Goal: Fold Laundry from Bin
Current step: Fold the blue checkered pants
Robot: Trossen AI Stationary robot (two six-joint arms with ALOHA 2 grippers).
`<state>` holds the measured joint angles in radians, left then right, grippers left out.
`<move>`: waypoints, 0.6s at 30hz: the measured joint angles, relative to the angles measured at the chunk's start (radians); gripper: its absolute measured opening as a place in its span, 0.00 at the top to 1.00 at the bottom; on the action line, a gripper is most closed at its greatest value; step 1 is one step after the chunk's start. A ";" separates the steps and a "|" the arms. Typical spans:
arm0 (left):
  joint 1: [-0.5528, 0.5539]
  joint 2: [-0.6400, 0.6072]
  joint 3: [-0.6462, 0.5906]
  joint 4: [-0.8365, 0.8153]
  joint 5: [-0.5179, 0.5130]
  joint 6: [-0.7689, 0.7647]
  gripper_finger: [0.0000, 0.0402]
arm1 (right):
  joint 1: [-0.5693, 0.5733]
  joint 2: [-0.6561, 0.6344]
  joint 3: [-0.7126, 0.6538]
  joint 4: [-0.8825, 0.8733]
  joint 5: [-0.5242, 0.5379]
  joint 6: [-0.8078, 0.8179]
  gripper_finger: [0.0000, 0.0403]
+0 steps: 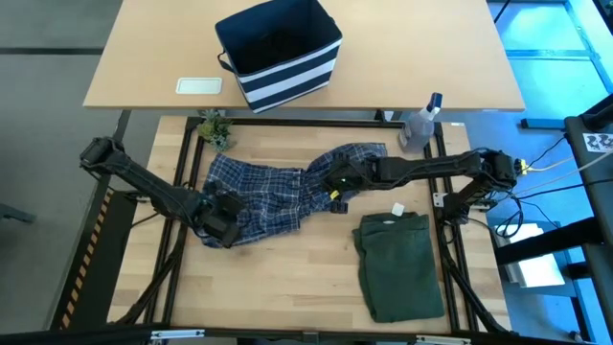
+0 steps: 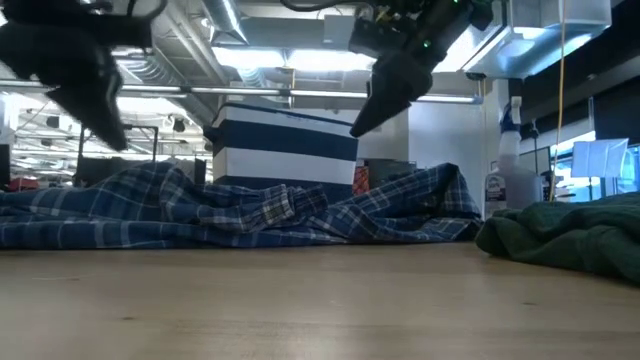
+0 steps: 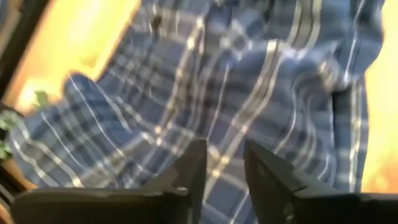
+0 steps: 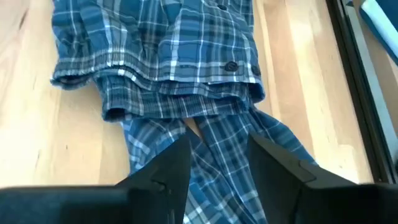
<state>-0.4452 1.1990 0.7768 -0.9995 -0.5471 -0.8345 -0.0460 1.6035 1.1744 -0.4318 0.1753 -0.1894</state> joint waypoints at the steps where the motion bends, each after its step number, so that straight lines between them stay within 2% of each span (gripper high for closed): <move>1: 0.000 -0.001 -0.016 0.001 0.016 -0.004 0.70 | 0.000 0.000 0.000 -0.003 0.007 -0.001 0.61; 4: 0.008 -0.001 -0.059 0.014 0.056 -0.031 0.64 | 0.000 0.000 0.000 -0.005 0.018 -0.001 0.61; 8: 0.029 -0.001 -0.099 0.110 0.038 -0.029 0.61 | 0.000 0.000 -0.017 0.014 0.028 0.027 0.61; 14: 0.096 -0.001 -0.108 0.353 0.011 0.153 0.61 | -0.054 0.001 -0.110 -0.011 0.078 0.058 0.61; 18: 0.165 -0.001 -0.108 0.396 0.008 0.229 0.61 | -0.118 -0.001 -0.154 -0.019 0.077 0.059 0.61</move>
<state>-0.2805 1.1984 0.6685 -0.6036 -0.5394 -0.6052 -0.1635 1.6030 1.0205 -0.4508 0.2527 -0.1303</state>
